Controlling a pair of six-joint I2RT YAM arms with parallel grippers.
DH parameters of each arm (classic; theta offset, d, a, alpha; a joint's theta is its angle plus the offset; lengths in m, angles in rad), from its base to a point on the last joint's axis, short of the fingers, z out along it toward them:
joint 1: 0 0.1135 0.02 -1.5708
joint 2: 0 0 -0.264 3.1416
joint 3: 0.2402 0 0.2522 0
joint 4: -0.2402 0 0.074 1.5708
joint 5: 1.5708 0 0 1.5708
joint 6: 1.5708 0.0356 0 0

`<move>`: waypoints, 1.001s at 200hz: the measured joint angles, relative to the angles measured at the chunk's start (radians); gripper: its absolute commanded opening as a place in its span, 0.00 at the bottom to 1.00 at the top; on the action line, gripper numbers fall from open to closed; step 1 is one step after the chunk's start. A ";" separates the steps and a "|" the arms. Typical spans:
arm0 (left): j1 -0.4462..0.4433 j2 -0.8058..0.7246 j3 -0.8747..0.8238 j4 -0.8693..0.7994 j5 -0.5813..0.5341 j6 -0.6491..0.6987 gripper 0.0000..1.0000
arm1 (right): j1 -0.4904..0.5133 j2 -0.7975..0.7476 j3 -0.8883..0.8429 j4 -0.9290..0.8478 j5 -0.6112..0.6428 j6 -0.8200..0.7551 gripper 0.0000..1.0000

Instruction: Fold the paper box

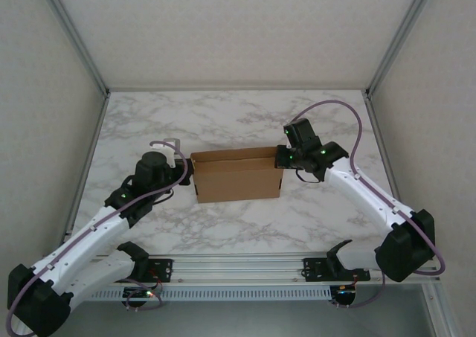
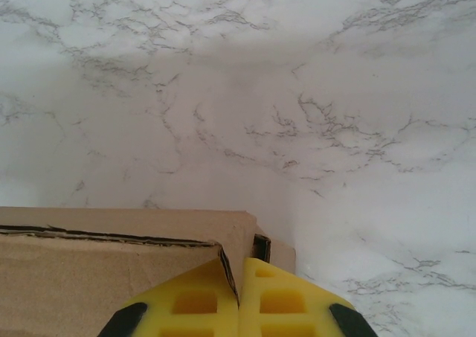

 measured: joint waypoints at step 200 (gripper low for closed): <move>-0.153 -0.056 -0.060 0.023 -0.165 -0.134 0.00 | 0.053 -0.170 -0.167 0.095 0.080 0.011 0.00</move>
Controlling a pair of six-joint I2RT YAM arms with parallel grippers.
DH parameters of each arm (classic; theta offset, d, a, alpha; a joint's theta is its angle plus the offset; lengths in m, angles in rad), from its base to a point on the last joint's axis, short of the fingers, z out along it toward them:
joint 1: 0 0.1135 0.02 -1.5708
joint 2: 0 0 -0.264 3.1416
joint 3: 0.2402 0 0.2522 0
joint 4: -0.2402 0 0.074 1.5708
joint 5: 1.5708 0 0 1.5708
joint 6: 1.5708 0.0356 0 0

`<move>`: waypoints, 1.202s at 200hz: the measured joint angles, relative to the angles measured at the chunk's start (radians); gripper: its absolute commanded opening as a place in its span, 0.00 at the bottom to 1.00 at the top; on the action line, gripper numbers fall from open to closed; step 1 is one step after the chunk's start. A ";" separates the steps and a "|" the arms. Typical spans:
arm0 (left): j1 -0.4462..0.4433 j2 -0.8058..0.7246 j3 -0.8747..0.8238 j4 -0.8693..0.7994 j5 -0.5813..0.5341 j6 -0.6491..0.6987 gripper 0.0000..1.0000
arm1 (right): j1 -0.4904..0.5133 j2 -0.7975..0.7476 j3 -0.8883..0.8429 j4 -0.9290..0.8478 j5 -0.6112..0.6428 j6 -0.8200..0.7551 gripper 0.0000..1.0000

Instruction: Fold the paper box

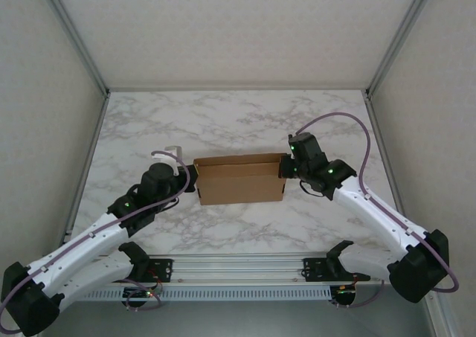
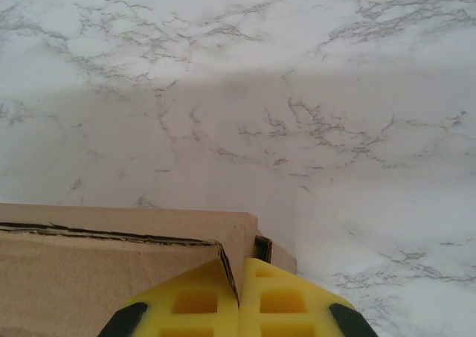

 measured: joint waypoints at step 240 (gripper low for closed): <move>-0.010 -0.017 -0.007 -0.022 -0.011 0.000 0.00 | 0.003 -0.127 -0.153 0.140 -0.013 -0.163 0.00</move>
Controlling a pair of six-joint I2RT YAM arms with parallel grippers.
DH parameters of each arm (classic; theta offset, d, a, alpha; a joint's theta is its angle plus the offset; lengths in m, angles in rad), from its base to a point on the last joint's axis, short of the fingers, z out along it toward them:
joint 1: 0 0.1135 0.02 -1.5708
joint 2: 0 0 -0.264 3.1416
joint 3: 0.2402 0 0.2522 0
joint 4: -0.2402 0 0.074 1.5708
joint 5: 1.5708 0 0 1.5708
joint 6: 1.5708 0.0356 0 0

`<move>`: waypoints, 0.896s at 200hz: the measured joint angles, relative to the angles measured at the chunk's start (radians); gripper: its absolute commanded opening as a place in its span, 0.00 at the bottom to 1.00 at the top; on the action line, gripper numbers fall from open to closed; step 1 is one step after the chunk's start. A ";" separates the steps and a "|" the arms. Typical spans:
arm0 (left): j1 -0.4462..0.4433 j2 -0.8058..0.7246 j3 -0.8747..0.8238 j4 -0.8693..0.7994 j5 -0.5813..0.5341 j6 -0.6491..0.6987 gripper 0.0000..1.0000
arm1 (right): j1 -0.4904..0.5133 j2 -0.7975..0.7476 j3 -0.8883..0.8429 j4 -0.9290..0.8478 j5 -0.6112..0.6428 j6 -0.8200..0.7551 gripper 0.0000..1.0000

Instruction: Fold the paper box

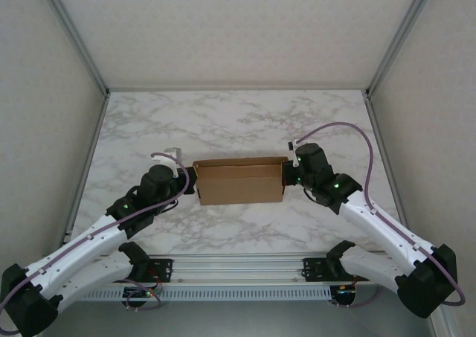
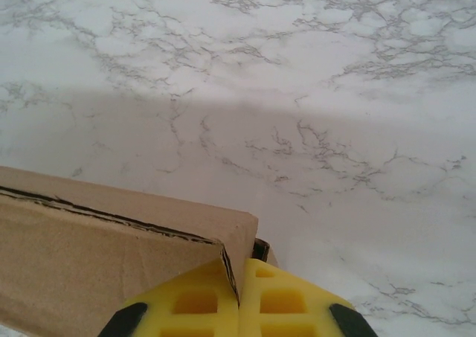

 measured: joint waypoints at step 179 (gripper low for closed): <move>-0.065 0.047 -0.001 -0.022 -0.084 0.000 0.00 | 0.066 -0.143 -0.186 0.178 0.071 0.030 0.34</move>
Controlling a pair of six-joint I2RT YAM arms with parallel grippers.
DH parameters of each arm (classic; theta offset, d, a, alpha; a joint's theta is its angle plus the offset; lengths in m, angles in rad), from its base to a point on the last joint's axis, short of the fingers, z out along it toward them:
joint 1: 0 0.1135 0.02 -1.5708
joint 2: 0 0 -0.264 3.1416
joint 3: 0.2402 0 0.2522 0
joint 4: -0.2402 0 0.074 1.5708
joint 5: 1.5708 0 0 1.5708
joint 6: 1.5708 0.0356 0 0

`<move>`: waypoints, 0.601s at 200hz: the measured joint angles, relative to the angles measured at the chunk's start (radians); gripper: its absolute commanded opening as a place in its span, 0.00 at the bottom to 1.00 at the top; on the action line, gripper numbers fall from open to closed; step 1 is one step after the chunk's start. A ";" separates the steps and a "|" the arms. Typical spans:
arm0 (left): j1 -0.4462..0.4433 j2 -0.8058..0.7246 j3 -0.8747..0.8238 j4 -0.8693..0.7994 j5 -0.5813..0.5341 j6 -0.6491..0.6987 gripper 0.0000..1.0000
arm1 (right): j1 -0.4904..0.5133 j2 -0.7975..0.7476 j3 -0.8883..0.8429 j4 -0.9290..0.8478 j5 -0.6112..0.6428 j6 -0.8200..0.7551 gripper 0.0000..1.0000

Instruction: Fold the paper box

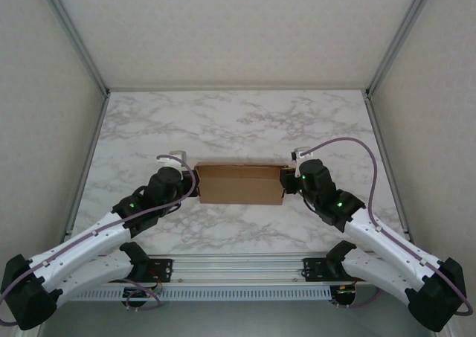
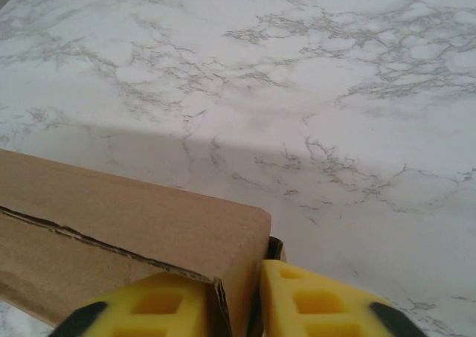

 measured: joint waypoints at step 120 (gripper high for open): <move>-0.014 0.016 0.004 -0.013 -0.035 0.005 0.00 | 0.000 -0.222 0.077 -0.125 -0.078 -0.055 0.59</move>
